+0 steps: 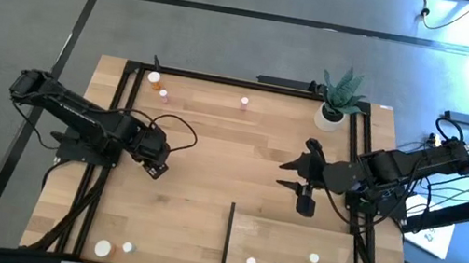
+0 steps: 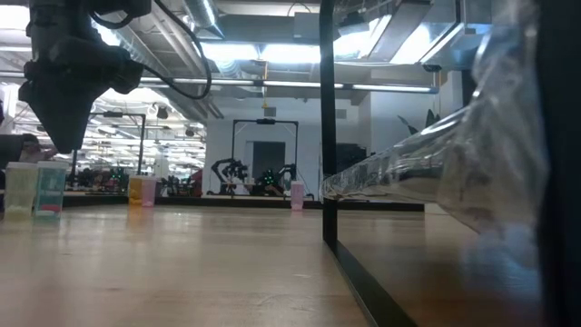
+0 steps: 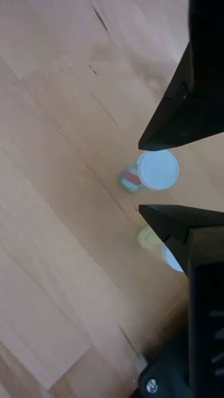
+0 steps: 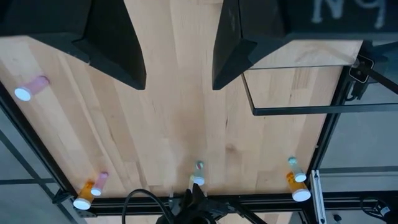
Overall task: Pick and place medicine bottles onto shelf by color
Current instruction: Put the top green pill bottle on the shelf aligned with the other green pill bottle
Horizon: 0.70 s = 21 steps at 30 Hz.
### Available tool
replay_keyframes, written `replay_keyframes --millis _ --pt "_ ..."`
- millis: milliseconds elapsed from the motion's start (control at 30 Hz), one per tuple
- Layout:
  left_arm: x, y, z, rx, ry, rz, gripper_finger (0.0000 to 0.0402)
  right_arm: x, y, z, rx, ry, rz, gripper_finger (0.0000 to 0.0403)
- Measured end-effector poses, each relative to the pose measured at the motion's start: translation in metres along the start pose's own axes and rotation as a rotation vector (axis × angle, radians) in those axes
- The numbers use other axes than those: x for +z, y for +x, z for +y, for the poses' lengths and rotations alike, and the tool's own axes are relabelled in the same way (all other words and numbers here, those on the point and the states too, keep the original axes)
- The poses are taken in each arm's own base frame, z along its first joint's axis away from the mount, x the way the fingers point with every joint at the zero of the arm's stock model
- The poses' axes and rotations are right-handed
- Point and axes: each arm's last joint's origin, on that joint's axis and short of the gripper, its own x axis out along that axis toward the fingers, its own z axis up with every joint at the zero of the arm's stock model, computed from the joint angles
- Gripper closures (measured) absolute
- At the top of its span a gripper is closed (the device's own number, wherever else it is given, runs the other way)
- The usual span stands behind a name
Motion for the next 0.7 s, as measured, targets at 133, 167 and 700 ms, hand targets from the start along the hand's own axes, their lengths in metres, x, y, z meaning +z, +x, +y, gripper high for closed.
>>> replay_keyframes --millis 133,167,700 --pt "-0.0005 -0.0001 -0.0004 -0.002 0.005 0.0 0.0242 0.0 0.0 0.0 0.0 0.0 0.0 0.0216" --pt "-0.0009 -0.0001 -0.0009 -0.005 0.009 -0.002 0.0235 0.0 0.0 0.0 0.0 0.0 0.0 0.0216" --pt "-0.0078 0.0043 -0.0079 0.007 0.045 0.012 0.018 0.0 -0.0001 0.0 0.0 0.0 0.0 0.0216"
